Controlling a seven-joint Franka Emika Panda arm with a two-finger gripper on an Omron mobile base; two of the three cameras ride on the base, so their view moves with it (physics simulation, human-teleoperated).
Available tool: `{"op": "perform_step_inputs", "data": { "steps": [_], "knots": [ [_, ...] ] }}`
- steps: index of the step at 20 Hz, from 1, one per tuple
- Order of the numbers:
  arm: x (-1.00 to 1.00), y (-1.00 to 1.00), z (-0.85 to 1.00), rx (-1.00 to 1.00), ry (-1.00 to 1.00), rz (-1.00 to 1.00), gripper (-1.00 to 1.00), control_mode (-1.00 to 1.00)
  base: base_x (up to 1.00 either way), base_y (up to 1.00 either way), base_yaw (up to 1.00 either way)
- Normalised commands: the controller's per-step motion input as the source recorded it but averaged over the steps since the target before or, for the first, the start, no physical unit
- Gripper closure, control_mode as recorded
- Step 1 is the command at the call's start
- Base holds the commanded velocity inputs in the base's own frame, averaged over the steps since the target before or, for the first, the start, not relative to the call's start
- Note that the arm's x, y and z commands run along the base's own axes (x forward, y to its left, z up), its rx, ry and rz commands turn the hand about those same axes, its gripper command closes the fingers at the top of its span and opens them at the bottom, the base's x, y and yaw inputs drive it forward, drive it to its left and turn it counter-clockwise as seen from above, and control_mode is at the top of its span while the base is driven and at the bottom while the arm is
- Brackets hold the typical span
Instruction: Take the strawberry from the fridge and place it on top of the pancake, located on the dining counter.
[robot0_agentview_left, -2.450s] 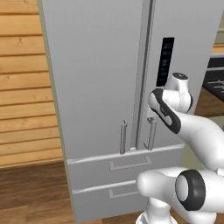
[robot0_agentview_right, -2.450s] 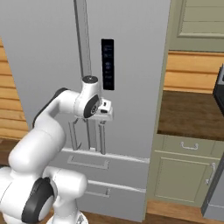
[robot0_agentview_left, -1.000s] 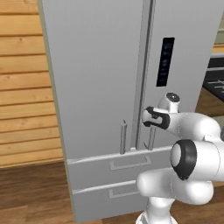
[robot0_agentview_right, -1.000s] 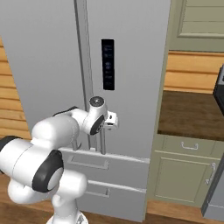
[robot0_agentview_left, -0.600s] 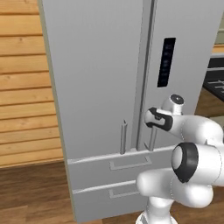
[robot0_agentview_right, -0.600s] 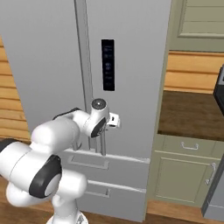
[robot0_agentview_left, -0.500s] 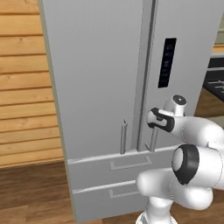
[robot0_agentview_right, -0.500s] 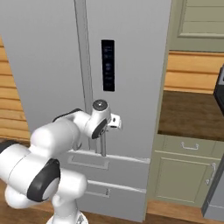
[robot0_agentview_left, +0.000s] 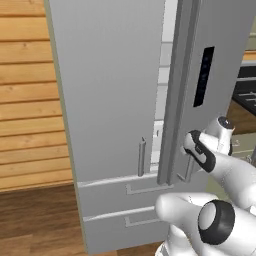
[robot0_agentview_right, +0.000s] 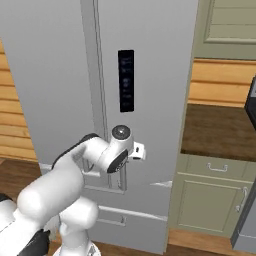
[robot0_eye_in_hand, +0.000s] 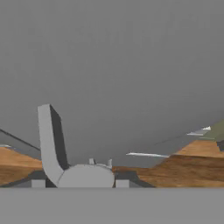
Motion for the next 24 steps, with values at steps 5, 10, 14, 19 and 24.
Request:
{"op": "perform_step_inputs", "data": {
  "steps": [5, 10, 14, 19, 24],
  "knots": [
    [-0.71, -0.78, 0.0, 0.05, 0.0, -0.03, 1.0, -1.0, 0.0, 0.0, 0.0],
    [-0.69, -0.89, 0.01, 0.1, 0.0, -0.01, -1.0, -1.0, 0.0, 0.0, 0.0],
    [-0.46, -0.35, 0.29, 0.04, -0.05, 0.0, -1.0, -1.0, 0.0, 0.0, 0.0],
    [-0.59, -0.26, 0.86, 0.0, -0.04, 0.05, -1.0, -1.0, 0.0, 0.0, 0.0],
    [-0.95, -0.03, 0.95, 0.0, -0.02, 0.0, -1.0, -1.0, 0.0, 0.0, 0.0]
  ]
}}
